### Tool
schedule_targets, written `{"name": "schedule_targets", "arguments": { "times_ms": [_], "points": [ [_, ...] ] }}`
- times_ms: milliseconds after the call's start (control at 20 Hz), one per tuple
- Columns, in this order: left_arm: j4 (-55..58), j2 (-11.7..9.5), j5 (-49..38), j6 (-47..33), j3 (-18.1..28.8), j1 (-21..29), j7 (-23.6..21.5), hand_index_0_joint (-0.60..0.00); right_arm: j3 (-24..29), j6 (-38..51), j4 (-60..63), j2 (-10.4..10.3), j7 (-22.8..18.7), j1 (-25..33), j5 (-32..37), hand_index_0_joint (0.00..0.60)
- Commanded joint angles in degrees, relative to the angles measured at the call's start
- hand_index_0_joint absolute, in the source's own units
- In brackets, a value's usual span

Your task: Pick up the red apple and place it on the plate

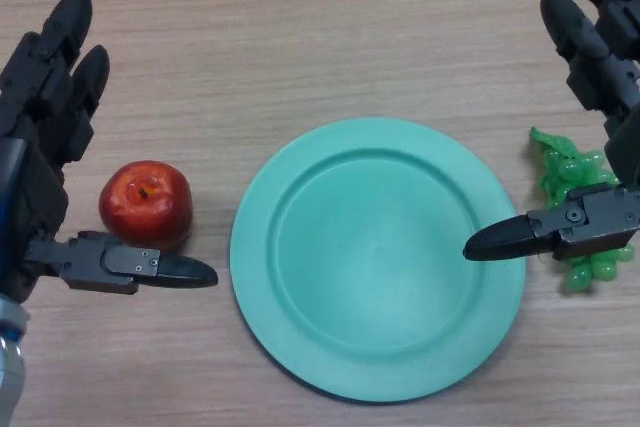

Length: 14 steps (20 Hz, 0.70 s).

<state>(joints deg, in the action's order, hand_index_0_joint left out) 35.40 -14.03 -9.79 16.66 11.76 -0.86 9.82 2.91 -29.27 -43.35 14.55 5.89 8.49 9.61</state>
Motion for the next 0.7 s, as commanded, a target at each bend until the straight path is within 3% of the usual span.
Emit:
{"name": "schedule_targets", "arguments": {
  "times_ms": [50,300,400,700],
  "points": [
    [1.95,-1.5,-1.21,-6.06,2.46,0.81,-2.03,0.0,3.09,8.01,-2.52,0.88,-0.9,0.56,2.43,0.0],
    [2.99,-1.24,-0.21,-5.97,2.12,0.27,-2.29,0.0,2.81,6.24,-3.48,0.98,-1.39,1.12,2.81,0.0],
    [3.24,-1.65,-0.4,-5.86,4.04,-0.16,-1.06,0.0,2.02,6.63,-3.72,0.69,-1.37,0.69,1.99,0.0],
    [-9.97,-4.62,1.56,-16.83,11.59,0.77,-0.43,0.0,0.01,7.77,-2.89,-0.45,-1.94,-0.41,0.46,0.0]
  ]
}}
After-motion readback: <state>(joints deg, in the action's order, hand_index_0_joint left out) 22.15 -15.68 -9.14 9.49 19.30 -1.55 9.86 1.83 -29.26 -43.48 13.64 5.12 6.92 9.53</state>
